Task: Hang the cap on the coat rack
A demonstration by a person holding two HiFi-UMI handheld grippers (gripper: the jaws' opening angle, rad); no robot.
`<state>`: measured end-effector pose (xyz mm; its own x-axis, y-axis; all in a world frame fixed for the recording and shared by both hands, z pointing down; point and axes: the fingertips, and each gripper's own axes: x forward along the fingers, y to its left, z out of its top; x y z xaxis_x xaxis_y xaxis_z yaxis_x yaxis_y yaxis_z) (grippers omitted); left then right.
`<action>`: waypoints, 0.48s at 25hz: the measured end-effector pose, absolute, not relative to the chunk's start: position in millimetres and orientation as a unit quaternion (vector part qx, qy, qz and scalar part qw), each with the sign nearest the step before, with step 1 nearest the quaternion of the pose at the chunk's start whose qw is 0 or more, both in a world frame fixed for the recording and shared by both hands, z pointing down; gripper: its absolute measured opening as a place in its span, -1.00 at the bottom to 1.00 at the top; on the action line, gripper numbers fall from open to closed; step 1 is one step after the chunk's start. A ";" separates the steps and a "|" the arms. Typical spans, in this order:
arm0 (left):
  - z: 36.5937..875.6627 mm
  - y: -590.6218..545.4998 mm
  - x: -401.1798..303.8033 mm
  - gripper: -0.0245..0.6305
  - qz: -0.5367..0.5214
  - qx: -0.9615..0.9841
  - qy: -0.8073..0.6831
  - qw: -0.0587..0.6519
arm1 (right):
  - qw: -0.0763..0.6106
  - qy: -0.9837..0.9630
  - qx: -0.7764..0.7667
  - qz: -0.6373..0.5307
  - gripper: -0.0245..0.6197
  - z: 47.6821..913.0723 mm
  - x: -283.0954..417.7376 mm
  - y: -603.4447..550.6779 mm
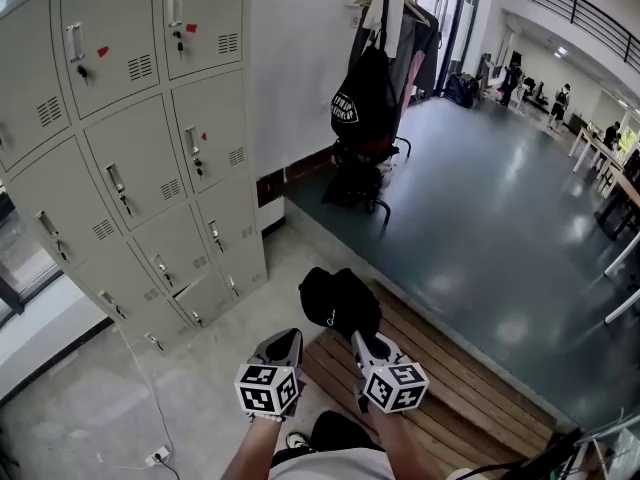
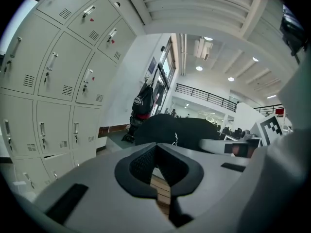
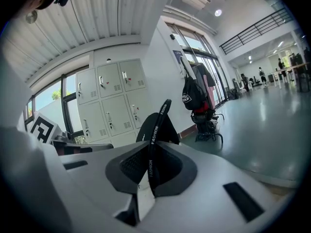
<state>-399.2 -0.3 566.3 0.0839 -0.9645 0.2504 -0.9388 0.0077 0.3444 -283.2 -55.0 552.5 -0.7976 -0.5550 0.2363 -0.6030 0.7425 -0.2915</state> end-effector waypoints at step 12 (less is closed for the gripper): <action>564.9 -41.0 -474.0 -0.91 0.001 0.690 -0.699 0.187 | 0.058 -0.935 0.288 0.198 -0.86 571.0 -364.8 -100.3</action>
<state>-474.0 -41.0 564.9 0.0231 -0.9647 0.2623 -0.9654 0.0467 0.2567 -364.8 -100.3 571.0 -0.8274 -0.5153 0.2232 -0.5616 0.7557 -0.3371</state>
